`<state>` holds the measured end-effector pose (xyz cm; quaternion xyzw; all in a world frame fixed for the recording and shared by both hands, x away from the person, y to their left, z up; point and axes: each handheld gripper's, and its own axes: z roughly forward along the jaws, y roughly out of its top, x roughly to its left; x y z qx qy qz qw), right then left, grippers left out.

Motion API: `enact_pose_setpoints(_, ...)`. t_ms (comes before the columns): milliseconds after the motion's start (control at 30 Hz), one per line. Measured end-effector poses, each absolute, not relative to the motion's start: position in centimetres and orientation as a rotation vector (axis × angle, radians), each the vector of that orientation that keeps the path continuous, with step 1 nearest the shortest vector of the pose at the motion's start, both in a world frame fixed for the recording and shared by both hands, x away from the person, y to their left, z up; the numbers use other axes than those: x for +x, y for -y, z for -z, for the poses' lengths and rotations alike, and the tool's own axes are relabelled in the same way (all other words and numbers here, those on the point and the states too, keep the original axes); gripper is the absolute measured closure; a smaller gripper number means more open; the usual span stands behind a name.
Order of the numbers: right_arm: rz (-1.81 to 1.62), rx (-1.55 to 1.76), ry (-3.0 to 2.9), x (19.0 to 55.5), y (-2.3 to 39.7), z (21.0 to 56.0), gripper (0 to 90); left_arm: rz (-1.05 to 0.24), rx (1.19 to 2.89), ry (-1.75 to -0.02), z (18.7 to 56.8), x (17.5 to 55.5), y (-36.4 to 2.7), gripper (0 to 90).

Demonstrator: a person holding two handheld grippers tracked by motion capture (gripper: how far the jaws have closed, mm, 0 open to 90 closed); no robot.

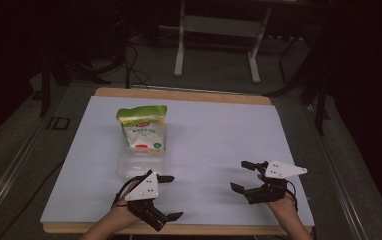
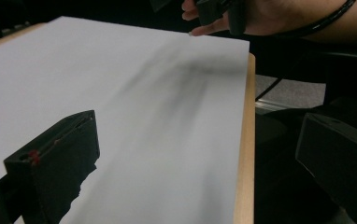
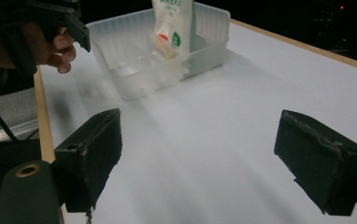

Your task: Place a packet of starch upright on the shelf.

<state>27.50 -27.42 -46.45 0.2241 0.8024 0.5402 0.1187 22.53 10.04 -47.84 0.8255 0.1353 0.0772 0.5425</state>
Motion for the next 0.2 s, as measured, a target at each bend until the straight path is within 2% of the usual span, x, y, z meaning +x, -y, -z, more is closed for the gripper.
enact_pose_setpoints(200, -1.57, 0.651, -2.359, 27.58, 27.26, 46.67, 15.1, -0.178, 1.977, -0.319, 48.15, 22.44, -9.88, 0.0)
